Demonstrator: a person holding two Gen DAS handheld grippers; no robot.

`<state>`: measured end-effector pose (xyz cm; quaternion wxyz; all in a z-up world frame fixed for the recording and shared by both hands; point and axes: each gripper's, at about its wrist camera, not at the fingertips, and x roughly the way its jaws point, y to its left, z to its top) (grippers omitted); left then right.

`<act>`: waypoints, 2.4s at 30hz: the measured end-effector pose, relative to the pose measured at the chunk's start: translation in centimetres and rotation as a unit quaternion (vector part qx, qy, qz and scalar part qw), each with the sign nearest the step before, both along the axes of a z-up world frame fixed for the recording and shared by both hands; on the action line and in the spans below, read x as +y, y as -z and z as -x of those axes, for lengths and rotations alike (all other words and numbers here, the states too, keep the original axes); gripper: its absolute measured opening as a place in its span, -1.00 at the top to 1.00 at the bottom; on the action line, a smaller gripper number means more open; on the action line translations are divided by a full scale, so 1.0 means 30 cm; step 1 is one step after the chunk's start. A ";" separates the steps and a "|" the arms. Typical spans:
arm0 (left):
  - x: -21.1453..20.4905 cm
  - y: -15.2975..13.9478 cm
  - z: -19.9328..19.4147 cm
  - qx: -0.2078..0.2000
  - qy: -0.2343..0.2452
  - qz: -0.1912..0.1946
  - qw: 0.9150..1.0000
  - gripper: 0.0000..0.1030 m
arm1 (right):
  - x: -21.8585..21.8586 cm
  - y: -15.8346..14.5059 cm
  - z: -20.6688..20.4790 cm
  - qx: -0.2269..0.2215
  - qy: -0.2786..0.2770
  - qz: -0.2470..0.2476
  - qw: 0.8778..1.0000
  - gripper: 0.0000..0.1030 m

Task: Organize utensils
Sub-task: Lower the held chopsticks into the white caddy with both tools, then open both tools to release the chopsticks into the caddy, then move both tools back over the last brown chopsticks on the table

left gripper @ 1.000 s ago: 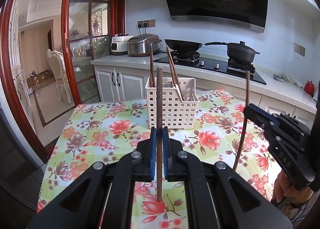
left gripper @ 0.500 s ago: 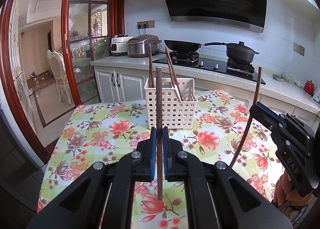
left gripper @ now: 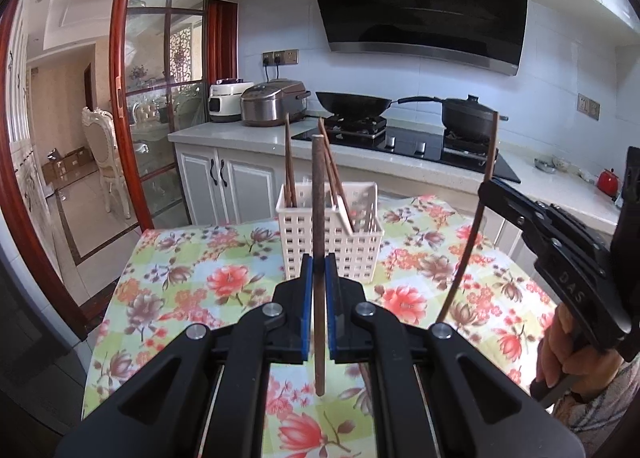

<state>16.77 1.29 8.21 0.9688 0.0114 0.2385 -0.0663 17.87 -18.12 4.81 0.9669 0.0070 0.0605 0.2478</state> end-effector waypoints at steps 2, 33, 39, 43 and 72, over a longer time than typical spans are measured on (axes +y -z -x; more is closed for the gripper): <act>0.003 -0.032 -0.030 -0.003 0.002 0.003 1.000 0.88 | -0.003 -0.027 -0.041 0.001 0.003 -0.007 1.000 0.88; 0.035 -0.224 -0.742 -0.014 -0.016 0.044 0.999 0.88 | 0.123 -0.114 -0.705 0.070 0.043 0.024 0.996 0.88; 0.012 -0.046 -0.818 0.037 0.001 0.022 0.999 0.88 | 0.134 0.008 -0.776 0.121 0.038 0.045 0.991 0.87; 0.038 0.024 -0.824 0.058 -0.003 0.033 0.998 0.75 | 0.141 0.055 -0.781 0.139 0.038 0.051 0.988 0.78; 0.134 0.403 -0.115 0.088 -0.122 0.028 0.988 -0.70 | 0.122 0.464 -0.206 0.312 0.030 0.096 0.945 0.33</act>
